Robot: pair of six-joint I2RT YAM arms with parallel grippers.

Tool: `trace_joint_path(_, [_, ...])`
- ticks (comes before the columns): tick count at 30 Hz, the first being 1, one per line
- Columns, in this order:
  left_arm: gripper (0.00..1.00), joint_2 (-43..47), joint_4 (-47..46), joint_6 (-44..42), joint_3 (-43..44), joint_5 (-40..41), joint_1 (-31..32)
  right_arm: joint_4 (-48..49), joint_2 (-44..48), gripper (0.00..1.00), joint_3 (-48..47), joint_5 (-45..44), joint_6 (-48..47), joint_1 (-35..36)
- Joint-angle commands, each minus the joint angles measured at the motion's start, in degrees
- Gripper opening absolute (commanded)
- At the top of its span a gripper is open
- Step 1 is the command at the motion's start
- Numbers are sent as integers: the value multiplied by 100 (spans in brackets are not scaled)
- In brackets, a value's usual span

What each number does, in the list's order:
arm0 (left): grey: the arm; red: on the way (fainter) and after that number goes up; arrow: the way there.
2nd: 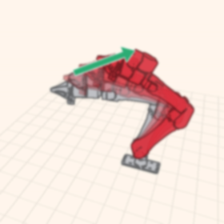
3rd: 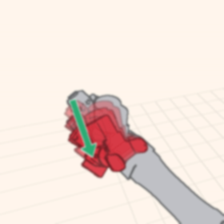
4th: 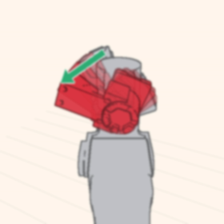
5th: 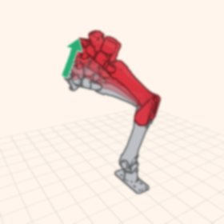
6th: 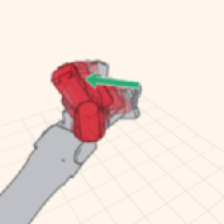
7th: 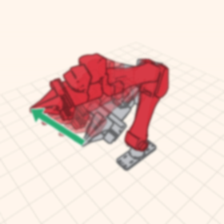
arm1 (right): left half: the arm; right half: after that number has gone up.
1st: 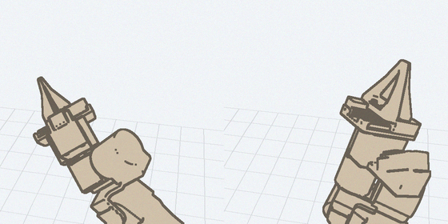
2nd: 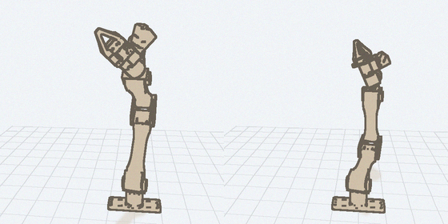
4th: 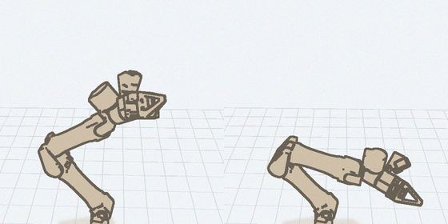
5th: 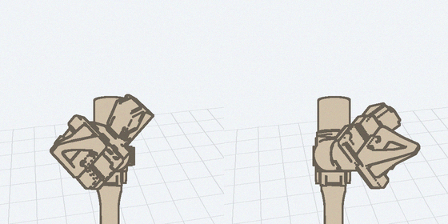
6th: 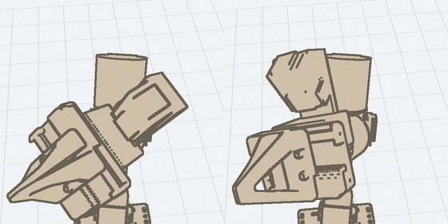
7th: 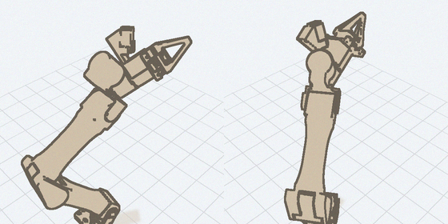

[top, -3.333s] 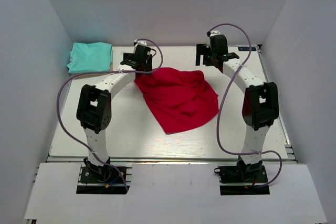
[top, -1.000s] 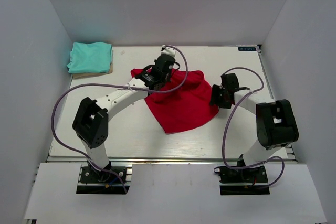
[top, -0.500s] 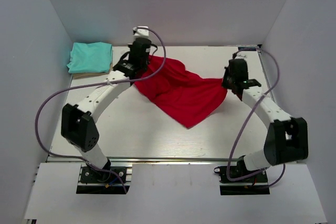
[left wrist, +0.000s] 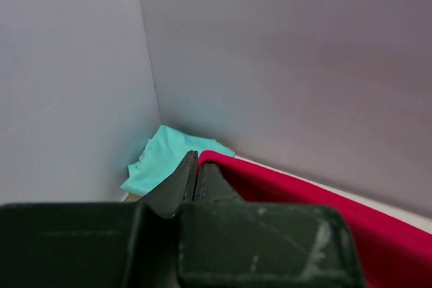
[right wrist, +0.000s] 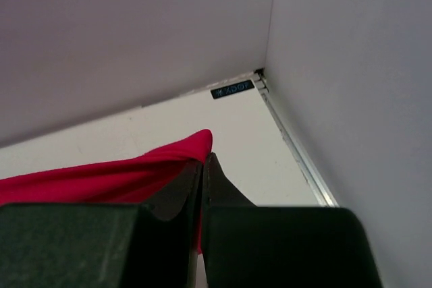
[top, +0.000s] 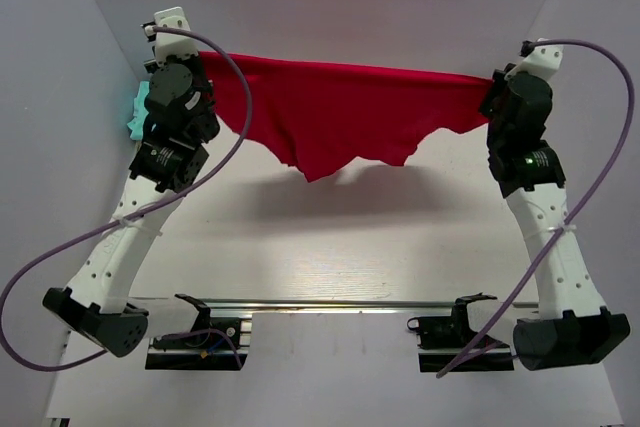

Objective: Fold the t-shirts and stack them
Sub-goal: Flatten out the tshirt

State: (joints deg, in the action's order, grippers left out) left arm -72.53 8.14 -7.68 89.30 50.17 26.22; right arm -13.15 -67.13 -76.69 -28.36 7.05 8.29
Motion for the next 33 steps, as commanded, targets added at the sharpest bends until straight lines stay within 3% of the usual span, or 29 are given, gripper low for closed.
trace_joint_path(1, [0, 432, -182, -498, 62, 618, -134, 58, 393, 0, -347, -751, -608, -241])
trace_joint_path(11, [0, 1539, 258, -304, -52, -507, -82, -47, 1615, 0, -637, 611, -916, -223])
trace_joint_path(18, [0, 2383, 706, -50, -167, -1641, -82, -206, 2528, 0, -813, 2113, -934, -223])
trace_joint_path(22, [0, 2726, 821, 4, -114, -2019, -82, -267, 2837, 0, -901, 2282, -845, -223])
trace_joint_path(26, [0, 2780, 804, 4, -237, -2205, -82, -311, 2847, 0, -831, 2370, -749, -223])
trace_joint_path(33, [0, 1393, 496, 275, -887, -1574, -143, 347, 1954, 0, 310, 2388, -319, -241])
